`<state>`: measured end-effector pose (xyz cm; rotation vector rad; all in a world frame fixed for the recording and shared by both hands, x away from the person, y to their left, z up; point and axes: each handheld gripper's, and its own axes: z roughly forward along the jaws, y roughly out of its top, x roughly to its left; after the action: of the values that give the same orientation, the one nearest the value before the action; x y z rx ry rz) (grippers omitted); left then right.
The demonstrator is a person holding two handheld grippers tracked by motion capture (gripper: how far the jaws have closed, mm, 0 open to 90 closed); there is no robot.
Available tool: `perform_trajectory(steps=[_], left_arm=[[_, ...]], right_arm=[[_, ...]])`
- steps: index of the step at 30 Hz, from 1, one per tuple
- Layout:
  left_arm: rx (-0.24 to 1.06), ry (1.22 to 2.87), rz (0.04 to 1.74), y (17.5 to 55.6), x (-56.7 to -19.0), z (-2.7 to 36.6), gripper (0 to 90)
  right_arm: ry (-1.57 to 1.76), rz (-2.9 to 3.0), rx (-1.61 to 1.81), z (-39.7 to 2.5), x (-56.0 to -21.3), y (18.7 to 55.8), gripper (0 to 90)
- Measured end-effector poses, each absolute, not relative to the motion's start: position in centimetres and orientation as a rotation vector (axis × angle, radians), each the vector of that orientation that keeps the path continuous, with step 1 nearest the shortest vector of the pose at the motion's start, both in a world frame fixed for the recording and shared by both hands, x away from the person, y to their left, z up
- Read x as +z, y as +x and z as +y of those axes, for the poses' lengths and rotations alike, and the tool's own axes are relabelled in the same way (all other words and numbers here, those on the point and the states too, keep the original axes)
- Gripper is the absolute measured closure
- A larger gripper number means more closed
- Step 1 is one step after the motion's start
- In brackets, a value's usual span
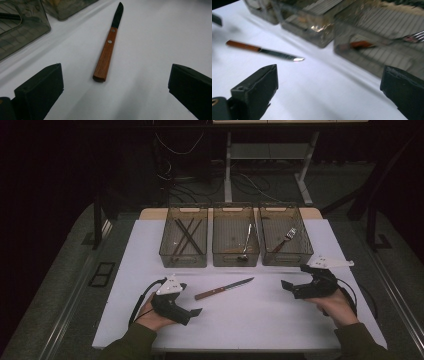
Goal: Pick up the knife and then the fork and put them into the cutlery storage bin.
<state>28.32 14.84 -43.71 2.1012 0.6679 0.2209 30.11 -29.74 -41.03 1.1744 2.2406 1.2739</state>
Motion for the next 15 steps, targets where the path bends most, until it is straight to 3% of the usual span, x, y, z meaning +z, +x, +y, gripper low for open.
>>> perform_trajectory(steps=[15], left_arm=[[0.229,2.121,0.661,30.5,-43.0,13.6,2.5]], right_arm=[[1.118,2.29,1.355,-29.3,-44.2,27.3,1.9]])
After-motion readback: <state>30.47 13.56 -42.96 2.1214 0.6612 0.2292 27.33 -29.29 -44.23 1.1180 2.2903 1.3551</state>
